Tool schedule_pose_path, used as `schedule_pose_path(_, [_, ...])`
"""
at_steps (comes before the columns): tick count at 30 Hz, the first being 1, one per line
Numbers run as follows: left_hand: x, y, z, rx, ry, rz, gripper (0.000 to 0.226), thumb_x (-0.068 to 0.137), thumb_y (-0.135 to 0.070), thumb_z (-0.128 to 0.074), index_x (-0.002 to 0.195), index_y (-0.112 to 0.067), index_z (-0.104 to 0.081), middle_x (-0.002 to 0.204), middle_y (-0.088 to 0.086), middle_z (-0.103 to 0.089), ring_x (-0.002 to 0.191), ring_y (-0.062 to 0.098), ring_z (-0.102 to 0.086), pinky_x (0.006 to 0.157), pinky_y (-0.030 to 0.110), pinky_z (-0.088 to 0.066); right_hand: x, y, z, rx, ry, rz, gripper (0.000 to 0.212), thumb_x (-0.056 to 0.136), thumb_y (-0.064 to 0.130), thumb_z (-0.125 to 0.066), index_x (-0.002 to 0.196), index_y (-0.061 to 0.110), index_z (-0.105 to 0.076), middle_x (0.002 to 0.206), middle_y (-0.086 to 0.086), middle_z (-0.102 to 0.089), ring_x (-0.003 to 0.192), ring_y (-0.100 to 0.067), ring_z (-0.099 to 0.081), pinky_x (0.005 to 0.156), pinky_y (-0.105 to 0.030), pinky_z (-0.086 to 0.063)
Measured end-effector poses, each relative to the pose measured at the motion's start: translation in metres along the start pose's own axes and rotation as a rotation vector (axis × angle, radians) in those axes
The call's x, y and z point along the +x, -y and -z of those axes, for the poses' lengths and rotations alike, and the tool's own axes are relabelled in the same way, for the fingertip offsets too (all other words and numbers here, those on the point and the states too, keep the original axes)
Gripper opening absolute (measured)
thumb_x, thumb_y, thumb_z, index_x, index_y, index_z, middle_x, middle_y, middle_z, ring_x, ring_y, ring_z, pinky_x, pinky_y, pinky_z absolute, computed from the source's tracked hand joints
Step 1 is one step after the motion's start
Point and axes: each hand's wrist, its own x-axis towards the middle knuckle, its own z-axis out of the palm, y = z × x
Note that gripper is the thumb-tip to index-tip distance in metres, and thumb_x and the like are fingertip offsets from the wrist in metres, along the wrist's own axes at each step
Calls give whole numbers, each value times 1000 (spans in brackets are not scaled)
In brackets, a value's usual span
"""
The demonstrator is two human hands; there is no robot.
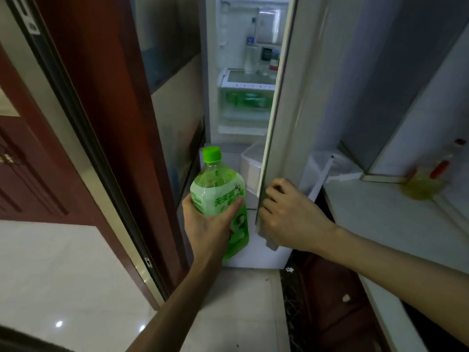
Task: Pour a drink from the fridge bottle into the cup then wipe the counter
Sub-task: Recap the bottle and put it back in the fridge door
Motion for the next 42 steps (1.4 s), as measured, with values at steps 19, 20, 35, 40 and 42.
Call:
schedule_pose_path(19, [17,-45,-66,-120,340,-102,69,61,-28,-93,120,-15,-58,108,-4,-71,96,12,-71,83,41,-61,-63,-6,20,47,265,-449,32,86,13,-40,93,6,-70,111,-18,-65,101,-33,-59,92,-43,-45])
schedule_pose_path(20, [16,-48,-69,-123,352,-108,73,58,-33,-93,120,-16,-59,108,-4,-71,97,12,-71,83,42,-61,-65,-6,18,58,276,-485,31,85,15,-46,101,5,-70,119,-19,-64,105,-33,-60,91,-44,-47])
schedule_pose_path(35, [-2,-103,-168,-232,433,-142,87,47,-58,-85,118,-22,-50,119,1,-60,109,16,-63,95,42,-54,-97,-16,22,260,259,-693,43,72,16,-64,113,5,-69,124,-15,-64,110,-30,-63,91,-37,-51])
schedule_pose_path(40, [-12,-100,-194,-150,435,-214,76,60,-41,-89,117,-14,-45,114,-1,-47,115,17,-49,101,34,-45,-93,-20,26,318,245,-741,44,76,18,-56,118,6,-66,114,-10,-67,96,-25,-64,87,-34,-48])
schedule_pose_path(42, [-14,-95,-202,-130,422,-225,74,65,-33,-89,119,-9,-44,113,0,-42,114,17,-45,97,27,-40,-92,-18,26,315,261,-751,45,78,20,-51,118,6,-66,112,-9,-68,94,-24,-64,86,-35,-49])
